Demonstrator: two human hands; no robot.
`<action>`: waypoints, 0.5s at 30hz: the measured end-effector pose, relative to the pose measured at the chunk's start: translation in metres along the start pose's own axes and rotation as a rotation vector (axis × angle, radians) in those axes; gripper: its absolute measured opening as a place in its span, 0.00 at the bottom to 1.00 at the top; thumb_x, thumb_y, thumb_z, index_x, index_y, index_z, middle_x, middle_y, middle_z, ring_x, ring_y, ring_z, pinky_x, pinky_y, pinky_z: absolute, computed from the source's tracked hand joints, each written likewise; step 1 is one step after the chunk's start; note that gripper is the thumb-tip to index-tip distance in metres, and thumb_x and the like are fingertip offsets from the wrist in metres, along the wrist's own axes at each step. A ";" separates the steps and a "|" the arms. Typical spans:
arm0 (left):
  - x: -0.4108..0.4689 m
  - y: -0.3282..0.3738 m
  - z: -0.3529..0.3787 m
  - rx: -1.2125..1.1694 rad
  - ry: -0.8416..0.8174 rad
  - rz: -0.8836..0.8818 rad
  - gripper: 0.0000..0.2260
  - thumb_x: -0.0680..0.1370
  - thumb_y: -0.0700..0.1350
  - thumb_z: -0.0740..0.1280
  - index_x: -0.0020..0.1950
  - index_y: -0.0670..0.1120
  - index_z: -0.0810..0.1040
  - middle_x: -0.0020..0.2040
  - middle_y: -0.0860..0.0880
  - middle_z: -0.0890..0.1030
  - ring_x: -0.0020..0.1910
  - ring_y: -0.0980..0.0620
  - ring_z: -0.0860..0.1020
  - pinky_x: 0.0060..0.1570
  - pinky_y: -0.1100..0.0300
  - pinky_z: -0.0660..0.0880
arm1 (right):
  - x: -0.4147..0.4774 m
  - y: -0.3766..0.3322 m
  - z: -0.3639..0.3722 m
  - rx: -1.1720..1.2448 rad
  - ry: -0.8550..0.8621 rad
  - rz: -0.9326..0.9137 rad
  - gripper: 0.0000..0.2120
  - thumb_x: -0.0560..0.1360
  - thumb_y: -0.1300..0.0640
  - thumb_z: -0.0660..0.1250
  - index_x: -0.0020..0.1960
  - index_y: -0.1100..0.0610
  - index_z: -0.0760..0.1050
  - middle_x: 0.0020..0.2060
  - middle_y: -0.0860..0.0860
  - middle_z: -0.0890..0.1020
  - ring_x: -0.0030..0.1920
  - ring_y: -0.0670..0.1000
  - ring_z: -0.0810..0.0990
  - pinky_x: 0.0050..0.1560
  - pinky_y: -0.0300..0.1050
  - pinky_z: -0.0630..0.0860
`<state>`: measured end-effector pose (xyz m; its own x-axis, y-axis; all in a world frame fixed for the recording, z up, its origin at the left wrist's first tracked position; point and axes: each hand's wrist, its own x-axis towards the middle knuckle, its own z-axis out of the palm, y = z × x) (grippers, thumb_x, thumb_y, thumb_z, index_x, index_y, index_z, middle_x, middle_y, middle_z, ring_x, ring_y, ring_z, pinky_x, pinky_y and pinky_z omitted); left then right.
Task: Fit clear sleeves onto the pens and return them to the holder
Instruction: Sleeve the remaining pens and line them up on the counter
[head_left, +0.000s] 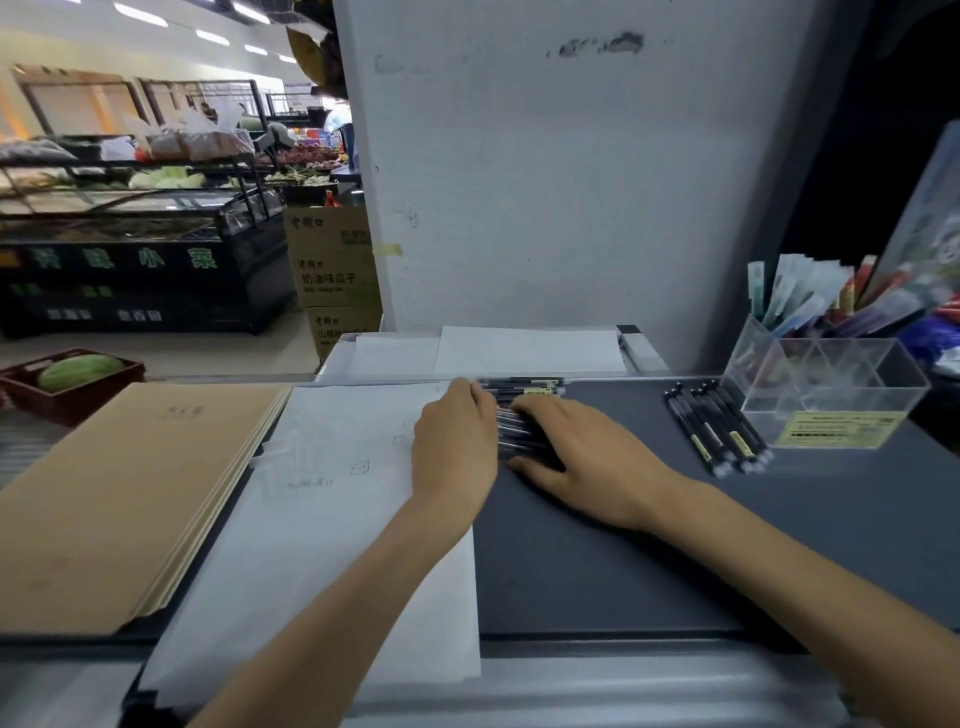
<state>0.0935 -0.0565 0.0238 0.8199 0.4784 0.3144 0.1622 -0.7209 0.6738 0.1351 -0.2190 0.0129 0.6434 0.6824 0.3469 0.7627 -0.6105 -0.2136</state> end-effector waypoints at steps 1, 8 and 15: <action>0.001 0.001 0.001 0.016 0.008 0.003 0.17 0.88 0.49 0.52 0.44 0.43 0.70 0.42 0.41 0.79 0.44 0.38 0.77 0.39 0.50 0.65 | -0.001 0.003 0.001 0.001 0.031 -0.018 0.25 0.81 0.45 0.67 0.74 0.52 0.67 0.65 0.48 0.78 0.62 0.53 0.76 0.62 0.49 0.73; 0.004 0.000 0.009 0.339 0.020 0.096 0.13 0.88 0.48 0.50 0.56 0.45 0.72 0.53 0.46 0.79 0.46 0.41 0.81 0.38 0.52 0.69 | -0.011 0.017 0.010 0.108 0.112 0.030 0.27 0.82 0.48 0.69 0.79 0.48 0.69 0.61 0.45 0.75 0.61 0.48 0.73 0.65 0.41 0.71; 0.001 -0.005 0.010 0.555 0.073 0.189 0.17 0.88 0.52 0.48 0.59 0.49 0.75 0.51 0.47 0.77 0.43 0.43 0.80 0.36 0.54 0.66 | -0.007 0.021 0.013 0.108 0.180 0.090 0.24 0.79 0.49 0.73 0.74 0.46 0.77 0.57 0.46 0.75 0.57 0.48 0.72 0.63 0.43 0.71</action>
<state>0.0989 -0.0580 0.0137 0.8259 0.3348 0.4537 0.2959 -0.9423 0.1567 0.1476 -0.2317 -0.0058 0.6941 0.5385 0.4777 0.7119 -0.6121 -0.3444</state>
